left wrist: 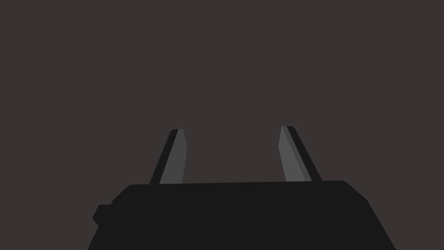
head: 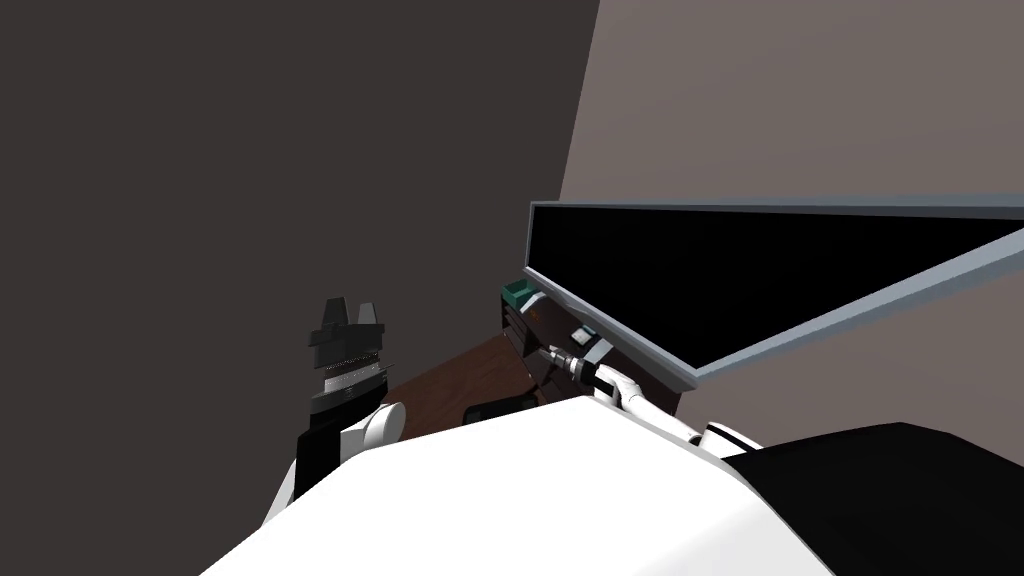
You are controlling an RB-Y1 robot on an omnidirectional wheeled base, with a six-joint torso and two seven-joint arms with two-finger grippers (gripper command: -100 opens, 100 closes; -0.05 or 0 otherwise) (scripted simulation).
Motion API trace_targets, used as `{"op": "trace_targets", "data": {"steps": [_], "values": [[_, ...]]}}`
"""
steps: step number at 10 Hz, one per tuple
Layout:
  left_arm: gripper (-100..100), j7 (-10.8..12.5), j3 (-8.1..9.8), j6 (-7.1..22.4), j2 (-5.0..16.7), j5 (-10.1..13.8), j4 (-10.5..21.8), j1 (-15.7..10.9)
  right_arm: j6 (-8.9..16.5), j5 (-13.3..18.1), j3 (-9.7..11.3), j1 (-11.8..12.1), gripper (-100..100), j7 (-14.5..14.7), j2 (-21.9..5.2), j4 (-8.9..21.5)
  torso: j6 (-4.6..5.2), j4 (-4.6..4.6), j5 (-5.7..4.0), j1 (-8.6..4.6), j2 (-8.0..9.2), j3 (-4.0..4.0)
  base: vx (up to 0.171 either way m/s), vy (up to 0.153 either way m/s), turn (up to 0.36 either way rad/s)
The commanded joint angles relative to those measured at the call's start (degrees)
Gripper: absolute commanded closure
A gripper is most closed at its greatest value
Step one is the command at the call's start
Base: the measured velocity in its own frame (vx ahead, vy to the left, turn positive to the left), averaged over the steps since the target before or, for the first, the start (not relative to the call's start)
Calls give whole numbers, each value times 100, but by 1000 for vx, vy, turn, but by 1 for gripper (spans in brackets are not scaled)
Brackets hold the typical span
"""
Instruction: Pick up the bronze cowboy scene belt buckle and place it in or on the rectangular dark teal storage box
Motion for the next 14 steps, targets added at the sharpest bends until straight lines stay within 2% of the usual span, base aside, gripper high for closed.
{"op": "trace_targets", "data": {"steps": [1, 2, 3, 4, 5, 7, 9, 12, 13, 14], "values": [[0, 0, 0, 0, 0, 0, 0, 0, 33, 116, 145, -12, -100, 24, -276, 286, 0, 0, 0, 0, 0, 0, 99, 39, 288], [0, 0, -1, 0, 0, 0, 0, 0, 78, 223, 282, -51, -100, 51, -419, 494, -4, -2, 0, 2, -11, -6, 159, 75, 248], [0, 0, 0, 0, 0, 0, 0, 1, 78, 223, 282, -51, -100, 51, -486, 549, -4, -6, 2, 14, -33, -18, 148, 62, 82], [0, 0, 0, 0, 0, 0, 0, 1, 122, 327, 417, -87, -100, 77, -680, 778, 1, -7, 4, 13, -32, -19, 145, 48, 241], [0, 0, 0, 0, 0, 0, 0, 0, 122, 327, 417, -87, -100, 77, -694, 792, -5, -7, 2, 8, -34, -19, 101, 36, 95], [0, 0, 0, 0, 0, 0, 0, 0, 206, 521, 673, -151, -100, 125, -1049, 1187, -2, -4, 2, 9, -18, -10, 140, 68, 249], [0, 0, 0, 0, 0, 0, -1, 1, 206, 521, 673, -151, -100, 125, -1096, 1229, 3, -7, 4, 17, -29, -18, 93, 36, 23], [0, 0, 0, 0, 0, 0, 0, 1, 307, 772, 1006, -240, -100, 190, -1636, 1733, -2, -5, 1, -3, -29, -16, 148, 27, 267], [0, 0, 0, 0, 0, 0, 0, 1, 307, 772, 1006, -240, -100, 190, -1636, 1675, -3, -9, 2, 13, -46, -26, 144, 83, 53], [0, 0, 0, 0, 0, 0, -1, 2, 307, 772, 1006, -240, -100, 190, -1636, 1758, 2, -8, 5, 28, -34, -21, 54, 52, -46]]}}
